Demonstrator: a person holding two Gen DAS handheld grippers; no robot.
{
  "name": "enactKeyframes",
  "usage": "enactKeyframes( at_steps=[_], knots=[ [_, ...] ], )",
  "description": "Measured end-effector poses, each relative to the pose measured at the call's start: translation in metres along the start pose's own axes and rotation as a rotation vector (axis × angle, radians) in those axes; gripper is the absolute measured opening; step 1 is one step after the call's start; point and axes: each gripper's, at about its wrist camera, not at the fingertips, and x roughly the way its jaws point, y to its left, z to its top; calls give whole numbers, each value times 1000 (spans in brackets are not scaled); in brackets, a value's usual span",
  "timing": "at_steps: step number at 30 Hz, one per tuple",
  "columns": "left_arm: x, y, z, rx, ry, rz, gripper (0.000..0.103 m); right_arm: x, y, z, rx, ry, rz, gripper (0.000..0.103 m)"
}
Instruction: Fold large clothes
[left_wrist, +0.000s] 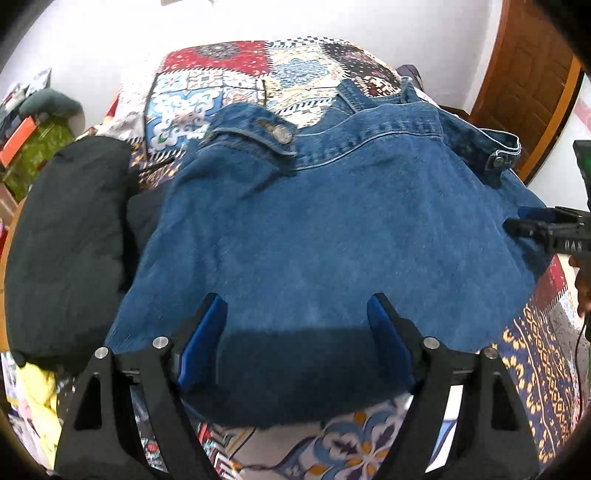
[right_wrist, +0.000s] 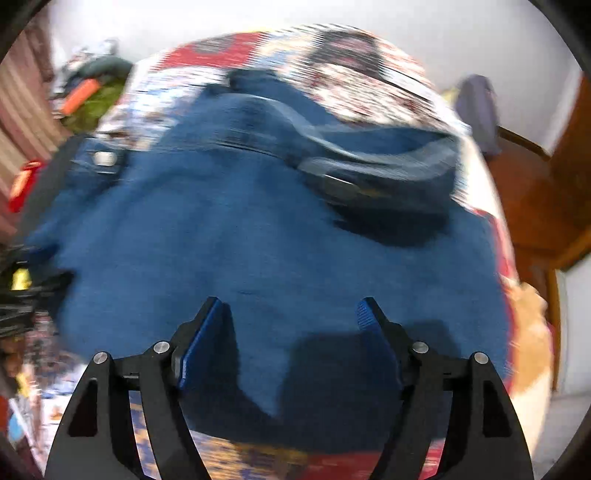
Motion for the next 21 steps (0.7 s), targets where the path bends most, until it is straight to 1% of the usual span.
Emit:
enactKeyframes(
  at_steps=[3, 6, 9, 10, 11, 13, 14, 15, 16, 17, 19, 21],
  knots=[
    [-7, 12, -9, -27, -14, 12, 80, -5, -22, 5, 75, 2, 40, 72],
    [-14, 20, -15, -58, -27, 14, 80, -11, -31, 26, 107, -20, 26, 72],
    [-21, 27, -19, -102, -32, 4, 80, -17, -36, 49, 121, -76, -34, 72],
    [-23, 28, -20, -108, -33, 1, 80, -19, -40, 58, 136, -98, -68, 72],
    [-27, 31, -23, -119, -36, -1, 80, -19, -43, 59, 149, -110, -90, 72],
    [-33, 33, -29, -137, -40, -2, 80, -22, -54, 65, 214, -138, -145, 72],
    [-36, 36, -31, -155, -43, -1, 80, -24, -59, 64, 251, -145, -137, 72],
    [-40, 39, -35, -176, -45, 2, 80, -26, -63, 60, 281, -151, -106, 72],
    [-42, 43, -38, -195, -46, 4, 80, -28, -66, 54, 314, -153, -56, 72],
    [-43, 49, -42, -232, -39, 1, 80, -29, -68, 49, 331, -150, -27, 72],
    [-39, 61, -51, -305, -7, -36, 80, -30, -67, 36, 341, -131, 11, 72],
    [-28, 70, -62, -380, 46, -96, 80, -31, -58, 22, 303, -103, 30, 72]
  ],
)
